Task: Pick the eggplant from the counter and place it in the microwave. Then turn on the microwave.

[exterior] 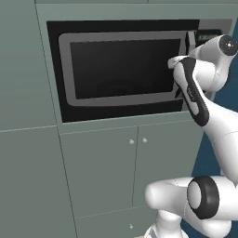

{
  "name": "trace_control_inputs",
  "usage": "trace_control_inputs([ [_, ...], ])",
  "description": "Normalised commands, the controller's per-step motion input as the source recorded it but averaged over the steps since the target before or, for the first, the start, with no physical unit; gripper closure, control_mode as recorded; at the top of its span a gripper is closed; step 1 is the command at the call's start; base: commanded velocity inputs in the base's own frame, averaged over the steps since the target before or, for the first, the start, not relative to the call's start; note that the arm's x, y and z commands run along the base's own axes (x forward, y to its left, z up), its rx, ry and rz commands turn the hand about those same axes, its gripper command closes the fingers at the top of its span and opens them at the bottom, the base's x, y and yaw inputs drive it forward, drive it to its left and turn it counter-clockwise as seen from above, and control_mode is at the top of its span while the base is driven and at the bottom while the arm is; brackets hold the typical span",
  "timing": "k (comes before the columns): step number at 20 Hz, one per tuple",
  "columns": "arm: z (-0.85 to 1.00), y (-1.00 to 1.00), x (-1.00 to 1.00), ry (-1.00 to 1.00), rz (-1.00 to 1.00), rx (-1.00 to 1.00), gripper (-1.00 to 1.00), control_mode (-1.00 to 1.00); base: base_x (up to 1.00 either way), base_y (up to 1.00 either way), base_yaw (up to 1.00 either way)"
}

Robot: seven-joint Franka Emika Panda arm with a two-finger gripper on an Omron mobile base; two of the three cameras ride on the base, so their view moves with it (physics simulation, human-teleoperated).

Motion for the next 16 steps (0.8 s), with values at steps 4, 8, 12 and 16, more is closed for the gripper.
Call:
trace_control_inputs([
  [4,0.0,0.0,0.01,0.0,0.0,0.0,1.0,-1.0,0.0,0.0,0.0],
  [8,0.0,0.0,-0.03,0.0,0.0,0.0,1.0,-1.0,0.0,0.0,0.0],
  [12,0.0,0.0,-0.3,-0.03,-0.01,0.0,1.0,-1.0,0.0,0.0,0.0],
  [16,0.0,0.0,-0.59,-0.07,-0.1,0.0,1.0,-1.0,0.0,0.0,0.0],
])
